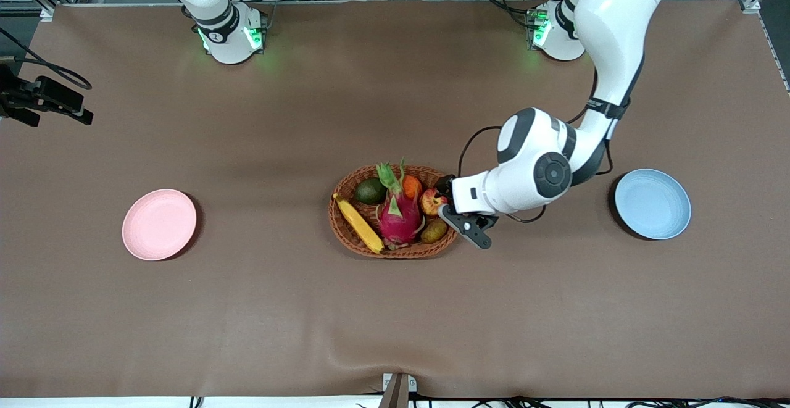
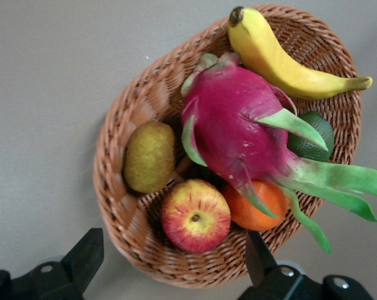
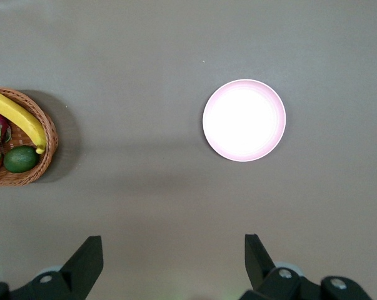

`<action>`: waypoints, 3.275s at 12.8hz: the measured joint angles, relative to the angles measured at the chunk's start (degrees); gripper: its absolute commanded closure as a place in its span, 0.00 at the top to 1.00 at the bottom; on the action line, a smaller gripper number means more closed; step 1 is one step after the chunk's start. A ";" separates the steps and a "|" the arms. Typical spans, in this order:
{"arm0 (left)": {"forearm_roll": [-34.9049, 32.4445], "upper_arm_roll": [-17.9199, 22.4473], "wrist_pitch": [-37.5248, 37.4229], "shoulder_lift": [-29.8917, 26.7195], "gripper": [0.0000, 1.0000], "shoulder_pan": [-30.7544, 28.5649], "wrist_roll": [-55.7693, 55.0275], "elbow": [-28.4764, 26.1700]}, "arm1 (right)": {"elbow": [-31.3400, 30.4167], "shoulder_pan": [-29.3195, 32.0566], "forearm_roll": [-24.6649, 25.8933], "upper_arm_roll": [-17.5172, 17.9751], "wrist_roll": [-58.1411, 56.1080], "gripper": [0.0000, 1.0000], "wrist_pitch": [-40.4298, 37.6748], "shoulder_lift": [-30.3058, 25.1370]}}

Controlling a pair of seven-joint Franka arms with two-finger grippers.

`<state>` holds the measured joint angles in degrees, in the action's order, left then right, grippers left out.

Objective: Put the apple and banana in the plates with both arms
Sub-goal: 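Move the left gripper over the basket toward the red apple, then lower the left gripper and close it on the red apple, then carry the apple to the blue plate while the right gripper reaches the basket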

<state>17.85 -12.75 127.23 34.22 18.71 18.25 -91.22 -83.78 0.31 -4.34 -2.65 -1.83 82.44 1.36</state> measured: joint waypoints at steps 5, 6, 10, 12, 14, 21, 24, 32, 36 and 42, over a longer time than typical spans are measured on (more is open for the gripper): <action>0.00 -0.12 5.50 0.40 1.00 2.99 -0.06 -3.77 | 0.00 -0.01 0.00 0.00 0.00 1.00 -0.02 0.00; 0.00 -0.12 6.01 0.45 1.00 3.24 -0.07 -3.87 | 0.00 -0.01 0.00 0.00 0.00 1.00 -0.02 0.00; 0.00 0.20 7.82 1.78 1.00 3.11 0.07 -4.55 | 0.00 -0.01 0.00 0.00 0.00 1.00 -0.07 0.00; 0.00 0.20 9.08 2.50 1.00 3.12 0.11 -5.42 | 0.00 -0.01 0.00 0.00 0.00 1.00 -0.09 0.00; 0.00 0.16 9.84 2.79 1.00 3.23 0.12 -5.75 | 0.00 -0.01 0.00 0.00 0.00 1.00 -0.11 0.00; 0.00 0.10 12.49 3.85 1.00 4.18 0.12 -6.37 | 0.00 -0.01 0.00 0.00 -0.01 1.00 -0.12 0.00; 0.00 0.08 12.93 4.05 0.96 4.75 0.12 -6.43 | 0.00 -0.01 0.00 0.00 -0.01 1.00 -0.13 0.00; -0.01 0.20 13.27 4.46 0.50 4.92 0.12 -6.68 | -0.01 -0.12 -0.05 0.04 -0.04 1.00 0.57 0.09; 0.00 0.20 13.19 4.24 0.39 4.75 0.12 -6.51 | -0.01 -0.99 -0.07 0.19 -0.05 1.00 1.25 0.31; -0.01 0.71 3.22 -2.88 0.41 2.88 -0.26 -5.64 | -0.18 -3.15 -0.11 0.28 -0.06 1.00 2.91 1.75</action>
<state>17.84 -12.03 130.45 31.34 21.58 17.99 -96.86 -83.96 -2.84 -4.45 -2.37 -1.89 85.35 3.11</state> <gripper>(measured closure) 0.251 0.000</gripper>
